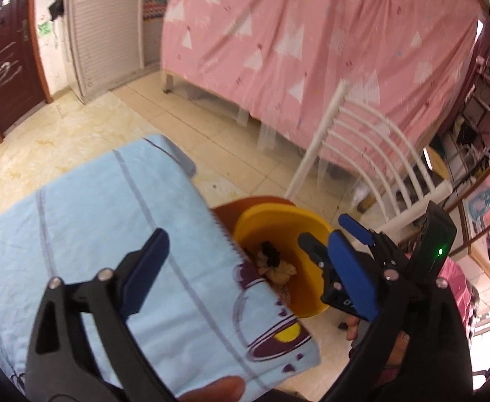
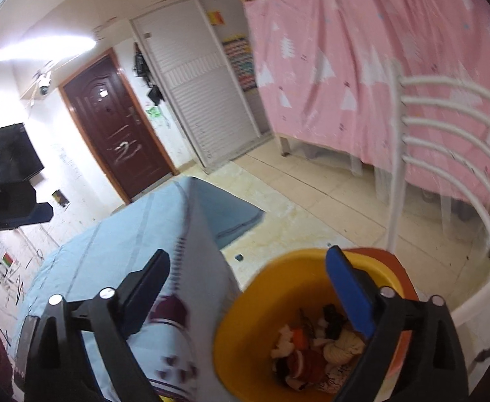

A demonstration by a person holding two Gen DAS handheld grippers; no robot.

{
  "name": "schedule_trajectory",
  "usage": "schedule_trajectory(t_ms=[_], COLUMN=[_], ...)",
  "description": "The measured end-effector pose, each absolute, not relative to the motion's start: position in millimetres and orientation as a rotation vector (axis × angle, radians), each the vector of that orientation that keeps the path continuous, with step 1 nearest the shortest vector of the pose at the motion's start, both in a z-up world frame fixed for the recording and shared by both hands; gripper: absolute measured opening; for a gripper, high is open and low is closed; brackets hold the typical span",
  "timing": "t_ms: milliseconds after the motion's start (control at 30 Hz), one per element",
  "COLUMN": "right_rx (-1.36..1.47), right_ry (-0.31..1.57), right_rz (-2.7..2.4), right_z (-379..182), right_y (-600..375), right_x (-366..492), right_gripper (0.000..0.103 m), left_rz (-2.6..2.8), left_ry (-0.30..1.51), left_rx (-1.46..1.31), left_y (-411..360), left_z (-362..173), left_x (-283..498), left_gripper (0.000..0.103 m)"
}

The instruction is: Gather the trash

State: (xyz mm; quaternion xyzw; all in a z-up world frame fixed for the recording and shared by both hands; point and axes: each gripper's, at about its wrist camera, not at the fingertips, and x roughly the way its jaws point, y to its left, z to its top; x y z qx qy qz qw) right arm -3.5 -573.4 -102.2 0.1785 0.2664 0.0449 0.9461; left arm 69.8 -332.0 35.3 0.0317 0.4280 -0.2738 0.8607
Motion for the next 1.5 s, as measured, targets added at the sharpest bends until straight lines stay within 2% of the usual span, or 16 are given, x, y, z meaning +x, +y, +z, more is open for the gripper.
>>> schedule_trajectory(t_ms=[233, 467, 667, 933, 1500], right_rx=[0.282, 0.185, 0.135, 0.052, 0.017], right_ry=[0.479, 0.452, 0.462, 0.507, 0.567], right_rz=[0.195, 0.315, 0.387, 0.447, 0.473], right_z=[-66, -43, -36, -41, -67], right_y=[-515, -445, -390, -329, -282], right_x=[0, 5, 12, 15, 13], right_gripper=[0.094, 0.094, 0.094, 0.094, 0.094], left_rz=[-0.449, -0.269, -0.114, -0.004, 0.139], left_ry=[0.741, 0.644, 0.625, 0.627, 0.682], left_rx=[0.021, -0.019, -0.1, -0.125, -0.117], left_y=[-244, -155, -85, -30, 37], left_z=[72, 83, 70, 47, -25], left_x=[52, 33, 24, 11, -5], left_gripper=[0.097, 0.097, 0.097, 0.097, 0.097])
